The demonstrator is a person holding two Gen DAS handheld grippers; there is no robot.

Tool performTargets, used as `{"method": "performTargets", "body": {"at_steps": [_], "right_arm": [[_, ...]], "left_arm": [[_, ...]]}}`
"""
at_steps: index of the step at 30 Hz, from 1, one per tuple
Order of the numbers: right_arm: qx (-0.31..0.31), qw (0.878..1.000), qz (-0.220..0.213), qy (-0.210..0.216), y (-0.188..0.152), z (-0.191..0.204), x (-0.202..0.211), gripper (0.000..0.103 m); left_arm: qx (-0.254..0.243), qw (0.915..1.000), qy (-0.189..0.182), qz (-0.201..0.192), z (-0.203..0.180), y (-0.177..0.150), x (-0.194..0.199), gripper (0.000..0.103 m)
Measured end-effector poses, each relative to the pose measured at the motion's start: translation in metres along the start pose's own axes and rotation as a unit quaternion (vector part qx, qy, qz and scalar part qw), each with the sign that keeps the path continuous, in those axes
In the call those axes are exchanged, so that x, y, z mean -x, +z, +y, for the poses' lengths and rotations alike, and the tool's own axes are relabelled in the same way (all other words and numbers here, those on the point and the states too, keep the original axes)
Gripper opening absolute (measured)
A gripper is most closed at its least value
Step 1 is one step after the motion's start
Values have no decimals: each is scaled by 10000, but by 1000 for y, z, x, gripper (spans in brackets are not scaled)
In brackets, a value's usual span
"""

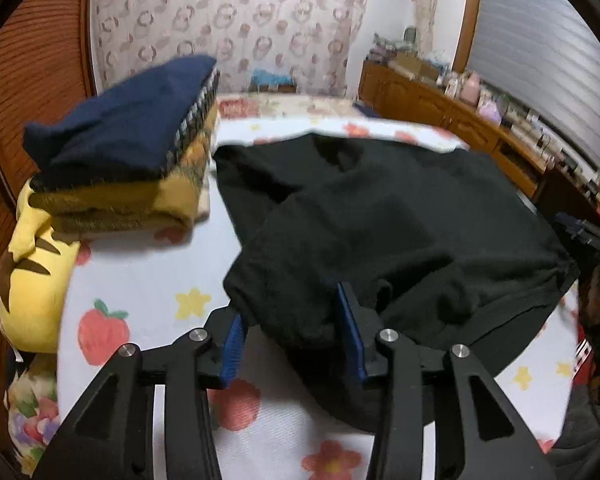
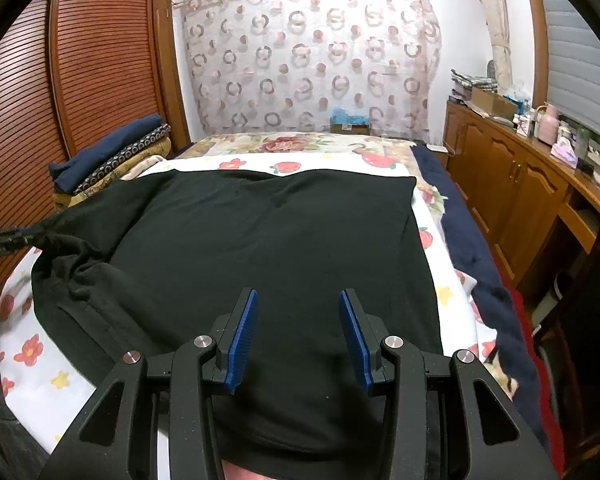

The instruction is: Fold small clothes

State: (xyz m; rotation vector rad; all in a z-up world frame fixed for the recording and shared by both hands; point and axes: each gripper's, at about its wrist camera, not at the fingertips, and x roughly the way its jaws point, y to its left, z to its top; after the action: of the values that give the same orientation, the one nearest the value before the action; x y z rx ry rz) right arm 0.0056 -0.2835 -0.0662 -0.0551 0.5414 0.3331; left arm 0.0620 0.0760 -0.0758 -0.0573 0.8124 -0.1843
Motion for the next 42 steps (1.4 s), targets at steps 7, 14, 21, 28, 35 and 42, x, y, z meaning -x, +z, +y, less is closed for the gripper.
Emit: {"method": "performTargets", "body": {"at_steps": [7,14,21,28,35,42], "right_arm": [[-76,10000,15,-51,-4,-6,0,44],[-197,9998,57,-74,-7,-6,0,44],[-289,9995,-68,-133,-4,-9,10,44],[-361,9986,-272,-260,-4,-13,29,44],[-581,9970,-436,-269,-12,-22,45,44],[-486,9976,-395,-283,-10,-12,38,44]], "left_arm": [[106,9994,5,334,3,-11,-19,48],[86,9986,-369,369,-3,-3,-23,10],[-438,9933,-968,-453,-59,50,20,9],[-1467,9701,-1740,-839,-175,115,34,9],[-2058,9514,-2209,-601,-251,137,18,53],[-1835,9637,-1814,-681,-221,130,11,77]]}}
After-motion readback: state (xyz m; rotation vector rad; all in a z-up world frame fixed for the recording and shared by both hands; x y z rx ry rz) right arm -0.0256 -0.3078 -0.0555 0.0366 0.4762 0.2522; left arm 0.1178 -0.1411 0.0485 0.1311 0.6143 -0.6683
